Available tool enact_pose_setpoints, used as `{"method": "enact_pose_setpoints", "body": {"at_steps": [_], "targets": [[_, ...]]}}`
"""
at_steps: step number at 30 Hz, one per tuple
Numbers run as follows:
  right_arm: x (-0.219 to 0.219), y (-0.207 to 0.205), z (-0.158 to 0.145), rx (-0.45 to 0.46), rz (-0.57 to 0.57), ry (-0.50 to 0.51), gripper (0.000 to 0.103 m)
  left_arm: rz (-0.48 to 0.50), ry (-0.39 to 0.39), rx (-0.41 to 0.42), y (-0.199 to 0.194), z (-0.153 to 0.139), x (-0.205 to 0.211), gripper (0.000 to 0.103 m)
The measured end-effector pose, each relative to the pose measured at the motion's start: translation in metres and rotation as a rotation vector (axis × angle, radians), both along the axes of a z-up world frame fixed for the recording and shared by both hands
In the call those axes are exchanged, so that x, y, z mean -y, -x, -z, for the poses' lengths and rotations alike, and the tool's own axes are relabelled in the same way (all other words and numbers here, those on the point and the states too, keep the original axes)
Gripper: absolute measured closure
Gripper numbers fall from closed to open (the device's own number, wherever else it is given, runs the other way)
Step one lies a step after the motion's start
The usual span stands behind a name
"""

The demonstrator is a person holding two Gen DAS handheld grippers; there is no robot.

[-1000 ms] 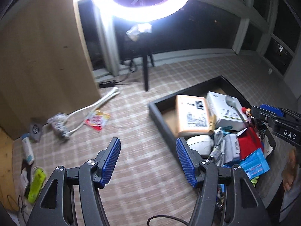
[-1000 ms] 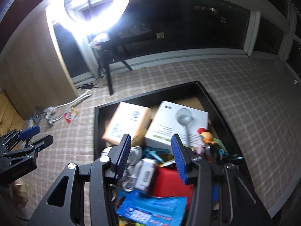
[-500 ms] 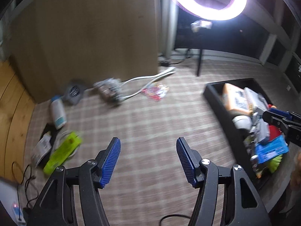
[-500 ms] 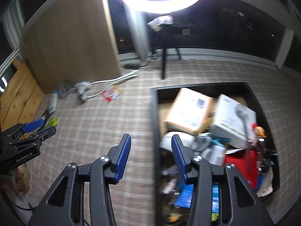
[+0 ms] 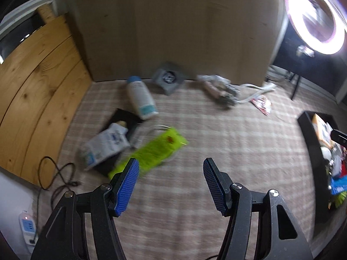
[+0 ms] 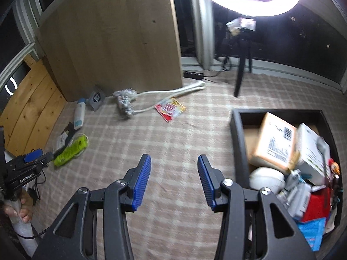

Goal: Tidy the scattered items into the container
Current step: 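Move both tools back toward the white cable on the floor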

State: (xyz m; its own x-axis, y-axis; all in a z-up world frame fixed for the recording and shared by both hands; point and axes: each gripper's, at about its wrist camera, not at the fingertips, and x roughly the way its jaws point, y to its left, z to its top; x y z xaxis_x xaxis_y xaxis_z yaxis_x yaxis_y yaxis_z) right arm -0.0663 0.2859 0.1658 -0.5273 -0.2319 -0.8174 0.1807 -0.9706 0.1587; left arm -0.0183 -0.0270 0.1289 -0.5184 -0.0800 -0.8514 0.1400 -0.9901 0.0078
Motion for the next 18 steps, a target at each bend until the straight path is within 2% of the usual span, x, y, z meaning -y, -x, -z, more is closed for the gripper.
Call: {"method": "enact_pose_setpoints", "body": {"at_steps": [4, 9, 13, 18], "targets": [[0.029, 0.025, -0.008, -0.024, -0.048, -0.003, 0.059, -0.041, 0.007, 0.007, 0.023, 0.003, 0.027, 0.044], [0.073, 0.074, -0.005, -0.024, -0.13, -0.054, 0.058, -0.07, -0.023, 0.032, 0.056, 0.01, 0.047, 0.044], [0.094, 0.111, 0.006, -0.01, -0.141, -0.096, 0.058, -0.065, -0.041, 0.041, 0.082, 0.017, 0.039, 0.044], [0.086, 0.148, 0.028, 0.05, -0.078, -0.088, 0.058, -0.02, -0.069, 0.067, 0.116, 0.037, 0.003, 0.046]]}}
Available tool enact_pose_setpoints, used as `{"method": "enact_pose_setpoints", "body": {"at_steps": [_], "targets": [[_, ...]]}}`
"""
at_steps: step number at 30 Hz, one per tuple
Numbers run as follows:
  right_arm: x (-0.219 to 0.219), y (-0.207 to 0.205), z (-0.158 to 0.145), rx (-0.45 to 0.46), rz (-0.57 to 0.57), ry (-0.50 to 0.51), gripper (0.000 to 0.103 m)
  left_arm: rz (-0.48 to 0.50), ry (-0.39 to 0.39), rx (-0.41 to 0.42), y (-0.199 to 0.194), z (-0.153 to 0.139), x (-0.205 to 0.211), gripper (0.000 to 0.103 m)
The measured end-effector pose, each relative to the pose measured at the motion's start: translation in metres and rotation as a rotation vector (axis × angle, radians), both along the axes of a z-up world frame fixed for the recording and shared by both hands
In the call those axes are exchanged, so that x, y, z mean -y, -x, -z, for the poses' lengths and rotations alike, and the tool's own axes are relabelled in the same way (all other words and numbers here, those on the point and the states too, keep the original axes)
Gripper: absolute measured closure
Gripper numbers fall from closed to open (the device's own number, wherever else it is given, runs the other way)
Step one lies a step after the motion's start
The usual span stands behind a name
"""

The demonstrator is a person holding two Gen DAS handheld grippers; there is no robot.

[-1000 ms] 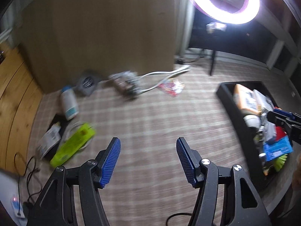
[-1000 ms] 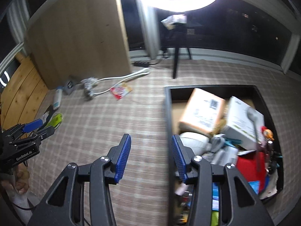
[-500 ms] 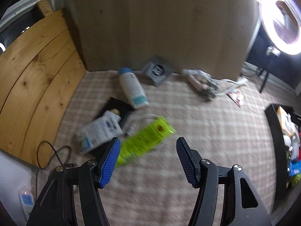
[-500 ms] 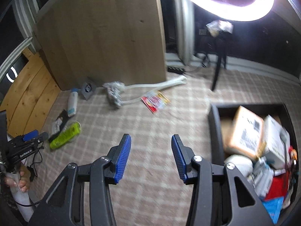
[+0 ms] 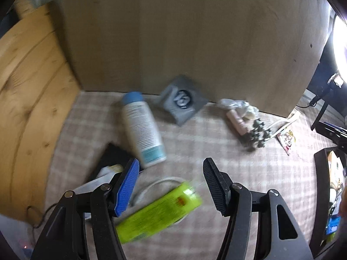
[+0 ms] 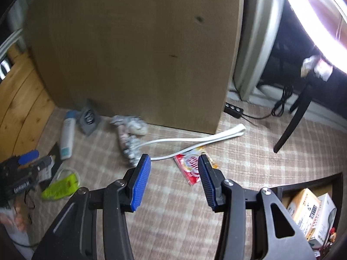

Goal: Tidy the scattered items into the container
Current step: 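Move both tools back toward the white cable on the floor, then grasp the white cable loop with the right tool while the left tool grasps its beaded end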

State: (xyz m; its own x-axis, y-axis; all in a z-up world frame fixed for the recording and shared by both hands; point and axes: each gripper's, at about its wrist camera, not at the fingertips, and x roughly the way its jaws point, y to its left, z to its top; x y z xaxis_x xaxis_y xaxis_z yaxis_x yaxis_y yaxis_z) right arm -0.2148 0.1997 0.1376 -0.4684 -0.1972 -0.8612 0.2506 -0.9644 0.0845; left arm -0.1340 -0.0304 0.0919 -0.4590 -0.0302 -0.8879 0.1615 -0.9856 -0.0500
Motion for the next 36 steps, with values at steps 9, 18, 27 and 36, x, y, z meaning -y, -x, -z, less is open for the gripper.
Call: {"method": "enact_pose_setpoints", "body": {"at_steps": [9, 18, 27, 36], "targets": [[-0.043, 0.041, 0.035, 0.116, 0.129, 0.12, 0.058, 0.2, 0.001, -0.008, 0.042, 0.015, -0.092, 0.047], [-0.09, 0.078, 0.062, 0.191, 0.297, 0.187, 0.058, 0.5, 0.219, -0.042, 0.084, 0.018, -0.184, 0.042], [-0.105, 0.1, 0.089, 0.265, 0.368, 0.308, 0.058, 0.608, 0.299, 0.03, 0.111, 0.053, -0.21, 0.043], [-0.096, 0.106, 0.105, 0.296, 0.381, 0.34, 0.059, 0.632, 0.221, 0.054, 0.108, 0.056, -0.205, 0.093]]}}
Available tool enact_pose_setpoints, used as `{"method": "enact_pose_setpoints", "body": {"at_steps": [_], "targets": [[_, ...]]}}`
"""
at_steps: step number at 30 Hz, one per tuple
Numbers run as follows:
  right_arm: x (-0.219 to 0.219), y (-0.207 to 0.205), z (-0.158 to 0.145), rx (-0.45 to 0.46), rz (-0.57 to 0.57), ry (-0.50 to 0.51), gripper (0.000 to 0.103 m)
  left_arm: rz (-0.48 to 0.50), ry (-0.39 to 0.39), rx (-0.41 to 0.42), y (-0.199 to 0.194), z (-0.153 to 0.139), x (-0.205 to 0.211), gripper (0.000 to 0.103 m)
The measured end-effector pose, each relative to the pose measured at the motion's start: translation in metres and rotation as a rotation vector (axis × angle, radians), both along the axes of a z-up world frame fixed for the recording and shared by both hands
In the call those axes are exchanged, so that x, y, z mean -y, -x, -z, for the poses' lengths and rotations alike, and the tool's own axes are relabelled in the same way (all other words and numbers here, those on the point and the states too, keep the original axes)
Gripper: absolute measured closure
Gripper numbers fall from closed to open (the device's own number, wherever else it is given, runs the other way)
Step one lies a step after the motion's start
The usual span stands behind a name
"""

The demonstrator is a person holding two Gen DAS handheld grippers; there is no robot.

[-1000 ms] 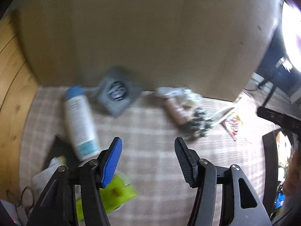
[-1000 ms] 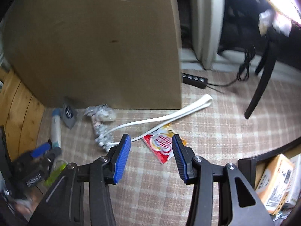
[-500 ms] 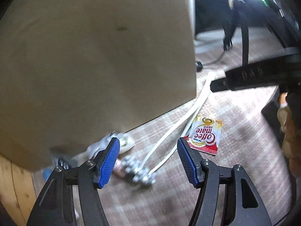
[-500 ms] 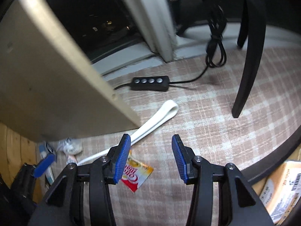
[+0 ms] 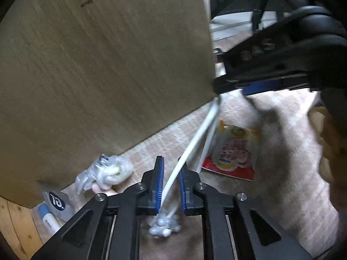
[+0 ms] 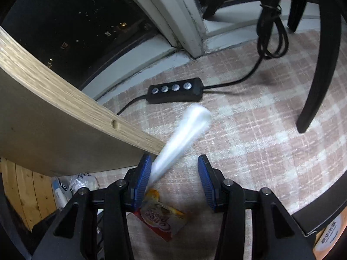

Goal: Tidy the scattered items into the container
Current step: 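Grasp the white cable loop with the right tool while the left tool grasps its beaded end, then carry the white cable with both tools over the black box and open both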

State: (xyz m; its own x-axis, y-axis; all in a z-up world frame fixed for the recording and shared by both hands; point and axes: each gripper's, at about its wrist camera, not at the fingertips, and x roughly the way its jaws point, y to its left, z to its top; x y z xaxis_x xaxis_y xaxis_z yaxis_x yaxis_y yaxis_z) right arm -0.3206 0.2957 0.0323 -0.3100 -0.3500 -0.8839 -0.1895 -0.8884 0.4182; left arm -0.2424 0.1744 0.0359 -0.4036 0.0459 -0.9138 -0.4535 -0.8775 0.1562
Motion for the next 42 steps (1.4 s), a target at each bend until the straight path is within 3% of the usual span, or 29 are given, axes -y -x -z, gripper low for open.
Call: {"method": "enact_pose_setpoints", "body": {"at_steps": [8, 10, 11, 18, 21, 30, 42], "targets": [[0.006, -0.013, 0.003, 0.011, -0.015, 0.081, 0.059, 0.092, -0.055, -0.025, -0.034, -0.015, -0.009, 0.1], [0.011, -0.02, 0.004, 0.009, -0.035, 0.11, 0.07, 0.097, -0.057, -0.031, -0.039, -0.02, -0.01, 0.099], [0.013, -0.023, 0.003, 0.011, -0.042, 0.119, 0.083, 0.097, -0.058, -0.032, -0.041, -0.022, -0.01, 0.099], [0.006, -0.051, -0.022, -0.04, -0.031, 0.162, 0.084, 0.094, -0.09, -0.05, -0.053, -0.05, -0.006, 0.099], [-0.003, -0.065, -0.039, -0.068, -0.024, 0.152, 0.084, 0.119, -0.09, -0.078, -0.08, -0.06, -0.019, 0.099], [-0.077, -0.122, -0.087, -0.145, 0.072, 0.059, 0.084, 0.249, -0.137, -0.119, -0.13, -0.087, -0.101, 0.099], [-0.247, -0.226, -0.117, -0.138, 0.333, 0.003, 0.085, 0.476, -0.248, -0.074, -0.208, -0.111, -0.236, 0.099]]}}
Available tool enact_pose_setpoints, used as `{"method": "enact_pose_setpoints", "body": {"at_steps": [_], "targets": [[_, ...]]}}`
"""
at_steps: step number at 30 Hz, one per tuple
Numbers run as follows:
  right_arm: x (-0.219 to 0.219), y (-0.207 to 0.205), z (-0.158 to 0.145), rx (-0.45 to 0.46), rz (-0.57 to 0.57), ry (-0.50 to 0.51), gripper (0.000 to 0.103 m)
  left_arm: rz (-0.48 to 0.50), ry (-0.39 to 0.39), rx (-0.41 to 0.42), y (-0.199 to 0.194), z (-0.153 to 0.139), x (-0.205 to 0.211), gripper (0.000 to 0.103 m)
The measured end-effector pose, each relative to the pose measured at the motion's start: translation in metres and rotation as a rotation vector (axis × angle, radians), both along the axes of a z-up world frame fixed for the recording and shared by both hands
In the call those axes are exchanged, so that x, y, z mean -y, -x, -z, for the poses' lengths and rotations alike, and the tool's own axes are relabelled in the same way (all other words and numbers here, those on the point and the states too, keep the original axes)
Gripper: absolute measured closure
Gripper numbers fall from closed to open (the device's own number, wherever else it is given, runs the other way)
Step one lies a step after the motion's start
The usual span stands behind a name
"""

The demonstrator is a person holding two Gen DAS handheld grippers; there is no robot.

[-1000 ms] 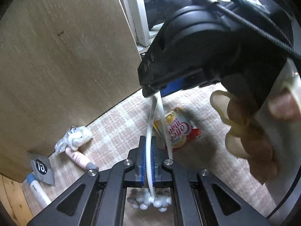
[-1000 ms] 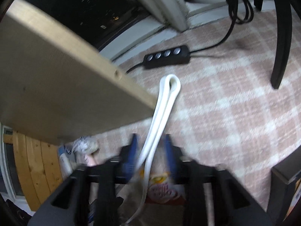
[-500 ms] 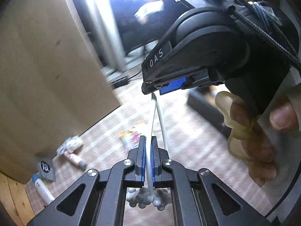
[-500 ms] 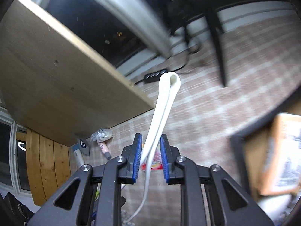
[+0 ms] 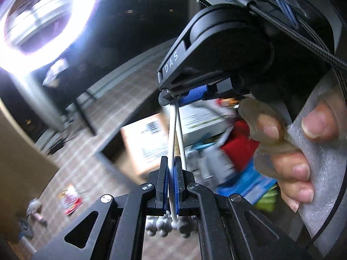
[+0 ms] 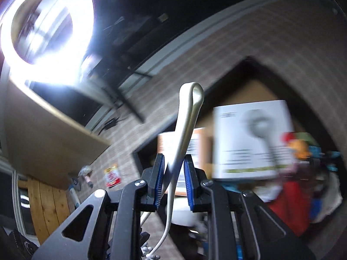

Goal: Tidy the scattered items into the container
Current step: 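Carry the white cable with both tools over the black box and open both, then move the right tool to the coffee-mate sachet while the left tool approaches the pink bottle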

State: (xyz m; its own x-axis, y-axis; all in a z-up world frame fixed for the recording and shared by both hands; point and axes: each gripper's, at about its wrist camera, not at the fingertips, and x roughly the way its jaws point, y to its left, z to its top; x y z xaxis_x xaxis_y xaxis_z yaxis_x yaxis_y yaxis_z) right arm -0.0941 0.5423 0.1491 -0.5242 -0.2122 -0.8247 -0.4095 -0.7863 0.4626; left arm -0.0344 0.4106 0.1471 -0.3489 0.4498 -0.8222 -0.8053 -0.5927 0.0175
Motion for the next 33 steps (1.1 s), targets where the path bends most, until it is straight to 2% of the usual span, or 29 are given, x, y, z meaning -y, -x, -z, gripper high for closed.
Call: {"method": "enact_pose_setpoints", "body": {"at_steps": [2, 3, 4, 6, 8, 9, 12, 21, 33], "targets": [[-0.017, -0.011, -0.004, 0.007, 0.033, -0.02, 0.086, 0.021, -0.002, 0.007, -0.009, 0.0, -0.015, 0.098], [-0.025, -0.017, -0.005, 0.015, 0.046, -0.033, 0.086, 0.024, 0.006, 0.002, -0.012, 0.001, -0.021, 0.091], [-0.031, -0.019, -0.007, 0.024, 0.043, -0.048, 0.085, 0.019, 0.023, -0.001, -0.014, 0.002, -0.027, 0.061], [-0.038, -0.022, -0.012, 0.036, 0.027, -0.079, 0.08, 0.009, 0.029, -0.003, -0.014, 0.002, -0.028, 0.025], [-0.041, -0.025, -0.016, 0.056, 0.04, -0.129, 0.048, 0.007, 0.024, -0.023, -0.015, 0.001, -0.023, 0.03], [-0.043, -0.029, -0.021, 0.043, 0.046, -0.16, 0.044, 0.006, 0.028, -0.027, -0.014, 0.0, -0.021, 0.032], [-0.043, -0.034, -0.031, 0.004, 0.053, -0.195, 0.044, -0.024, 0.032, -0.036, -0.01, -0.001, -0.012, 0.032], [-0.015, -0.021, -0.033, -0.018, -0.01, -0.172, 0.044, -0.177, 0.032, -0.006, 0.02, 0.005, 0.046, 0.033], [0.065, 0.02, -0.022, -0.039, -0.181, -0.189, 0.044, -0.479, 0.089, 0.032, 0.078, 0.042, 0.171, 0.034]]}}
